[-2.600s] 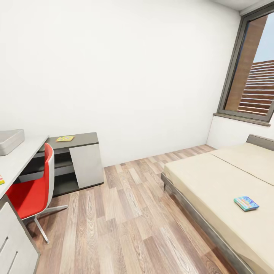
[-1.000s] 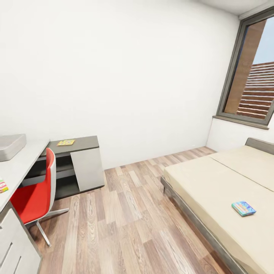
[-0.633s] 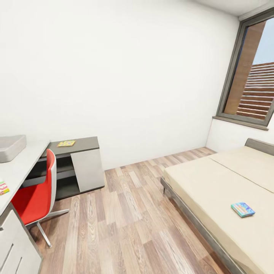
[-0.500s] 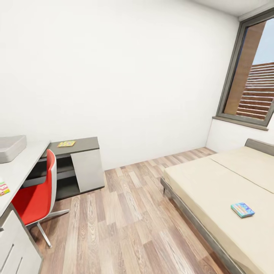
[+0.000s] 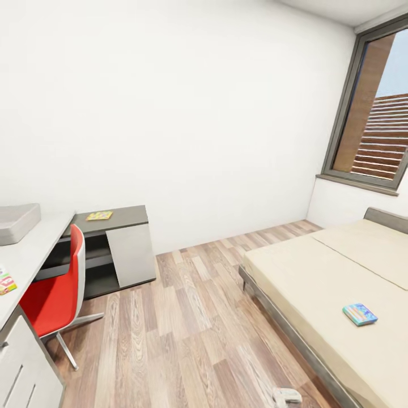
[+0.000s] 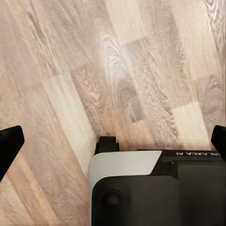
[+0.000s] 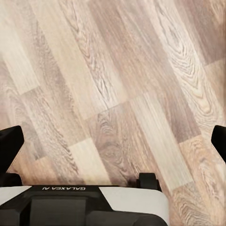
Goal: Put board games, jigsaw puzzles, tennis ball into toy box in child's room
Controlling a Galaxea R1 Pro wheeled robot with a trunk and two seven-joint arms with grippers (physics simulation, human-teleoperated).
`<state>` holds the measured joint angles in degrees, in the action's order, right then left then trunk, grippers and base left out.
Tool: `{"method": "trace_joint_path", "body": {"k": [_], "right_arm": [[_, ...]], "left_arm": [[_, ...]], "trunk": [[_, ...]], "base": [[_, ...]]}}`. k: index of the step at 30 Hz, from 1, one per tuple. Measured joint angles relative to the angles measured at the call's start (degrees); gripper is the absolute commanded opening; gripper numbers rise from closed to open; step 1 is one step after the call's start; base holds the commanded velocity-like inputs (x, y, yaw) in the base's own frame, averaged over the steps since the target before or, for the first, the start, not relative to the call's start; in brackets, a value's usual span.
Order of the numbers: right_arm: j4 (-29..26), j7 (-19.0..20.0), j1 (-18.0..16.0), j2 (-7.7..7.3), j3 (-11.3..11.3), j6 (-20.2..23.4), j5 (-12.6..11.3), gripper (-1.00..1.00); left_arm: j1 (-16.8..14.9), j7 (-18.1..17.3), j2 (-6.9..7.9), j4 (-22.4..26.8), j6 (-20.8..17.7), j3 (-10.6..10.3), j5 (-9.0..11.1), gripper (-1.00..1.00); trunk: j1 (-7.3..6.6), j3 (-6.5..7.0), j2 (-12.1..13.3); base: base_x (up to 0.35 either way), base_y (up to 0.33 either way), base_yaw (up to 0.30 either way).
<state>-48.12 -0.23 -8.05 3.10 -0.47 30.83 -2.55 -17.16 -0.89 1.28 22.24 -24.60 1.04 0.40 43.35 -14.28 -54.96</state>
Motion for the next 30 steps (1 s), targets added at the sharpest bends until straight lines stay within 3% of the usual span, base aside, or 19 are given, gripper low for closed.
{"method": "trace_joint_path", "body": {"k": [5, 13, 16, 20, 22, 24, 25, 30], "right_arm": [[-8.7, 0.0, -0.1, 0.04, 0.0, 6.5, 0.0, 1.0], [-23.2, 0.1, -0.7, 0.04, 0.0, 16.1, -0.5, 1.0], [-27.3, 0.1, -1.0, 0.0, 0.0, 18.6, -1.9, 1.0], [-33.5, 0.1, -1.2, -0.07, 0.1, 22.3, -5.5, 1.0], [-35.3, 0.1, -1.1, -0.09, 0.1, 23.3, -6.1, 1.0], [-37.3, 0.1, -1.1, -0.11, 0.1, 24.5, -6.6, 1.0], [-38.0, 0.1, -1.1, -0.11, 0.2, 25.0, -6.8, 1.0], [-39.2, 0.3, -0.9, -0.13, 0.2, 25.6, -7.2, 1.0]], "left_arm": [[-0.2, -0.9, 0.0, 8.0, -6.8, 0.1, 0.1, 1.0], [-0.3, -13.0, 0.64, 21.7, -17.6, 0.0, 0.0, 1.0], [-0.3, -16.8, 1.5, 26.8, -21.3, 0.0, -0.1, 1.0], [-0.3, -22.7, 4.31, 35.4, -28.3, 0.2, 0.0, 1.0], [-0.2, -25.1, 5.27, 38.3, -30.7, 0.6, 0.0, 1.0], [-0.2, -29.8, 6.87, 42.4, -32.9, 2.1, 0.1, 1.0], [-0.2, -33.9, 7.87, 44.6, -33.7, 3.6, 0.1, 1.0], [-0.1, -47.9, 10.07, 47.9, -34.8, 7.0, -0.4, 1.0]], "trunk": [[-1.1, 0.9, 2.0], [-2.86, 2.34, 5.2], [-3.52, 2.88, 6.4], [-4.4, 3.6, 8.0], [-4.84, 3.96, 8.8], [-5.28, 4.32, 9.6], [-5.5, 4.5, 10.0], [-6.6, 5.4, 12.1]], "base": [[0.0, 0.0, 0.0], [0.0, 0.0, 0.0], [0.0, 0.0, 0.0], [0.0, 0.0, 0.0], [0.0, 0.0, 0.0], [0.0, 0.0, 0.0], [0.0, 0.0, 0.0], [0.0, 0.0, 0.0]]}}
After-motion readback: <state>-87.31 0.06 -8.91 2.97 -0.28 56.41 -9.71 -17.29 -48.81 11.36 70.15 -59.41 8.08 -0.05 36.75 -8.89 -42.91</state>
